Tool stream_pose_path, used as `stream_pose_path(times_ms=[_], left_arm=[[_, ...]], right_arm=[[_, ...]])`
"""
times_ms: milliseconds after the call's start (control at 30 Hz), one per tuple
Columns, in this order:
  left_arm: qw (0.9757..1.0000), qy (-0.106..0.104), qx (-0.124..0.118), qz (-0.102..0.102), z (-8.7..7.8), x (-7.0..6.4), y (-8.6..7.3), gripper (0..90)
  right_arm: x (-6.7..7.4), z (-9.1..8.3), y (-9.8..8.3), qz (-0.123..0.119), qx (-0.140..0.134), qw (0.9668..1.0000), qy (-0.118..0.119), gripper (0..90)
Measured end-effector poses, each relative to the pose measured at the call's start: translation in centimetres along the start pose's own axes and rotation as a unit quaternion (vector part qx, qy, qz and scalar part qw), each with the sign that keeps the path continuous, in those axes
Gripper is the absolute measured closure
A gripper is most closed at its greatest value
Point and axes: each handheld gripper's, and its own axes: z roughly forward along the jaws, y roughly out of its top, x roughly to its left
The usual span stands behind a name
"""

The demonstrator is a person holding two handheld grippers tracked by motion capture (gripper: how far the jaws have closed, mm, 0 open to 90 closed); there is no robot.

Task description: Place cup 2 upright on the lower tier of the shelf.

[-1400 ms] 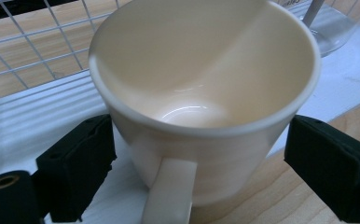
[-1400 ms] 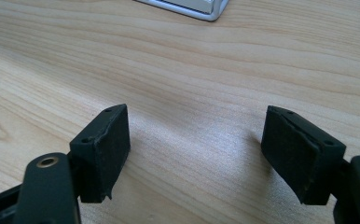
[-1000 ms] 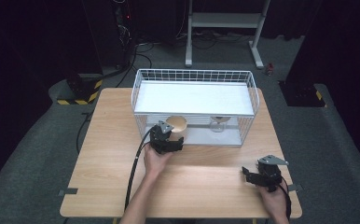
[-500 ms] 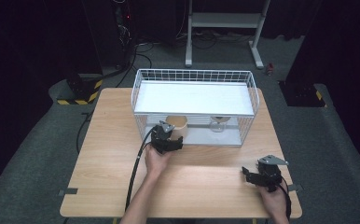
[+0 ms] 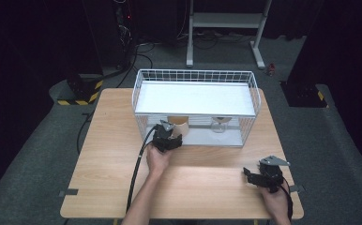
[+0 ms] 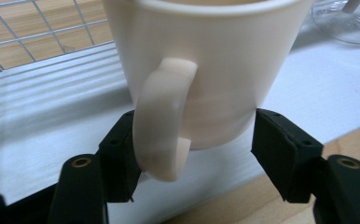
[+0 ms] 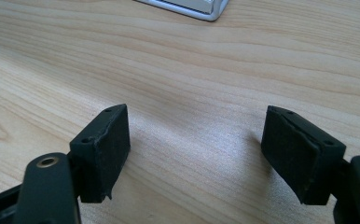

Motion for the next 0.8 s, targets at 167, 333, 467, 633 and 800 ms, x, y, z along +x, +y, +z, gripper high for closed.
stream_pose_path(times_ms=[167,333,467,633,800], left_arm=[[0.9999,0.011,0.001,0.008,0.2,0.0,0.3,41.5],[0.9999,0.012,-0.004,0.001,0.5,0.0,0.5,45.1],[0.9999,0.012,-0.004,-0.006,0.8,0.1,0.4,48.3],[0.9998,0.017,0.002,-0.008,1.2,-0.1,0.6,53.8],[0.9998,0.016,0.006,-0.009,1.4,0.2,1.0,56.6]], right_arm=[[0.0,0.0,0.0,0.002,0.000,1.0000,0.000,23.6],[0.0,0.0,0.0,0.001,0.000,1.0000,0.000,23.6],[0.0,0.0,0.0,0.000,0.000,1.0000,0.000,23.6],[0.0,0.0,0.0,0.002,0.000,1.0000,0.000,23.5],[0.0,0.0,0.0,0.000,0.000,1.0000,0.000,23.5]])
